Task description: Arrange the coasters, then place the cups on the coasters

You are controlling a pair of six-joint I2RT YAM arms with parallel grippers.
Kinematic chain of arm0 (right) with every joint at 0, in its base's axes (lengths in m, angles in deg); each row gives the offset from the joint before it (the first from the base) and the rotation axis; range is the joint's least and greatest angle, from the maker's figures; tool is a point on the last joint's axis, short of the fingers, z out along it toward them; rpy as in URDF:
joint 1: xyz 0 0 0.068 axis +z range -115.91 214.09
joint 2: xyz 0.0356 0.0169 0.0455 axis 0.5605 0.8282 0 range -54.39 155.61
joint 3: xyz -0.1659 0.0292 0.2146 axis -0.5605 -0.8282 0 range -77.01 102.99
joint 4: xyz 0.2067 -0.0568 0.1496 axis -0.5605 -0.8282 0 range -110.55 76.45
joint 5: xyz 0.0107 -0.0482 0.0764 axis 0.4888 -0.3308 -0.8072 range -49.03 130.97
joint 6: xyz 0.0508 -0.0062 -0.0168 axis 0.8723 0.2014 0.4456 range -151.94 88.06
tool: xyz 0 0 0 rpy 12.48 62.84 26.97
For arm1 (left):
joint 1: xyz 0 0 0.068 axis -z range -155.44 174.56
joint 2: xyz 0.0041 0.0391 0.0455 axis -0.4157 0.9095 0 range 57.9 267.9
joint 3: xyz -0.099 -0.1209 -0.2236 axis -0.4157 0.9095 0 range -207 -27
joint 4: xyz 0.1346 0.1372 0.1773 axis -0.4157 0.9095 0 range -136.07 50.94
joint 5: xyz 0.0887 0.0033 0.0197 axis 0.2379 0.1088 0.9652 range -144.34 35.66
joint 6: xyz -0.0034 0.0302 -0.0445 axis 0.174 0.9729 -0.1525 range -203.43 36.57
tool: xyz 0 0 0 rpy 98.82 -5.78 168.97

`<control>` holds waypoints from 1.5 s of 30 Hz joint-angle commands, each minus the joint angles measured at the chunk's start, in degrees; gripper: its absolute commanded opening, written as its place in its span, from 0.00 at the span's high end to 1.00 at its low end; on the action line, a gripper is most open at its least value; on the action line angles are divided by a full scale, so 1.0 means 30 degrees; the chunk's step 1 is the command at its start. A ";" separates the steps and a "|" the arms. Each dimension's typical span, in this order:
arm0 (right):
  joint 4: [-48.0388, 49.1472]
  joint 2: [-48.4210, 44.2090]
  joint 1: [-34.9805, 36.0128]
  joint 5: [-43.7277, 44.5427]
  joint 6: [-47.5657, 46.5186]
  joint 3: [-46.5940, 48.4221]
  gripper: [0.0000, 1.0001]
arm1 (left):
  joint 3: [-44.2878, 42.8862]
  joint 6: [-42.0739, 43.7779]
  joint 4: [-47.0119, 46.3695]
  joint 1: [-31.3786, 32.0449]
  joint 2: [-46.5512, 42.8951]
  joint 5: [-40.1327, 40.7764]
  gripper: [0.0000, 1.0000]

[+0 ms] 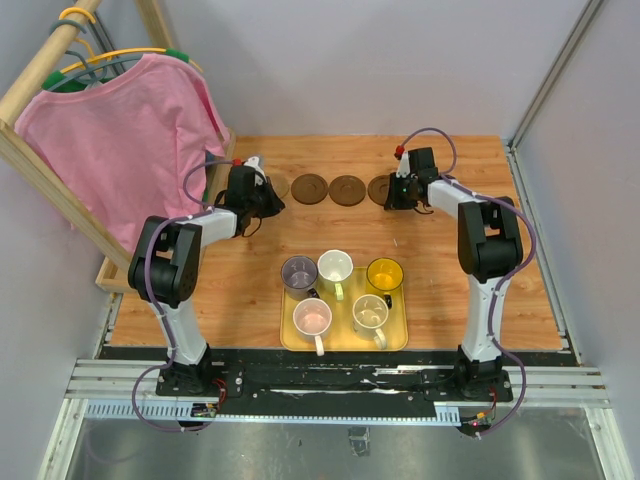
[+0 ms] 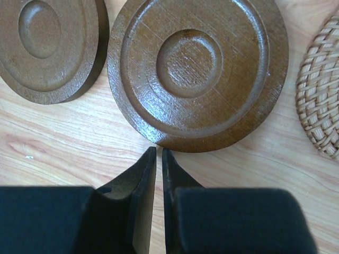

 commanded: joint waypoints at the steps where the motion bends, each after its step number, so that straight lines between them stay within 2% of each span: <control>1: -0.0909 0.0746 -0.0377 0.0279 -0.0105 0.0338 0.89 | 0.0085 0.0136 -0.0197 -0.0112 -0.0346 0.0061 0.99; 7: -0.1258 -0.0031 -0.0439 0.0200 -0.0370 0.0127 0.89 | 0.0121 0.0078 -0.0258 -0.0112 -0.0302 -0.0240 1.00; 13: -0.1250 -0.3617 -0.0431 0.0495 -0.0770 -0.1498 0.89 | 0.0131 0.0171 -0.0280 -0.0112 -0.0831 -0.0212 0.99; 19: -0.1304 -0.5711 -0.1054 0.1087 -0.0655 -0.1332 0.88 | 0.0403 0.0231 -0.0444 -0.0128 -0.1545 -0.0241 1.00; 22: -0.1625 -0.5130 -0.1816 0.1552 -0.0616 -0.0275 0.87 | 0.0790 0.0330 -0.0697 -0.0114 -0.1929 -0.0116 0.99; 28: -0.2905 -0.1607 -0.3246 0.1522 -0.0498 0.3292 0.89 | 0.1402 0.0631 -0.0898 -0.0116 -0.2577 0.0654 1.00; 32: -0.3009 0.0141 -0.3655 0.1338 -0.0525 0.4535 0.90 | 0.1637 0.0783 -0.1018 -0.0119 -0.2860 0.1115 0.99; 45: -0.2821 0.2105 -0.4027 0.1287 -0.1069 0.6586 0.89 | 0.2189 0.0712 -0.1639 -0.0112 -0.2737 0.1337 0.99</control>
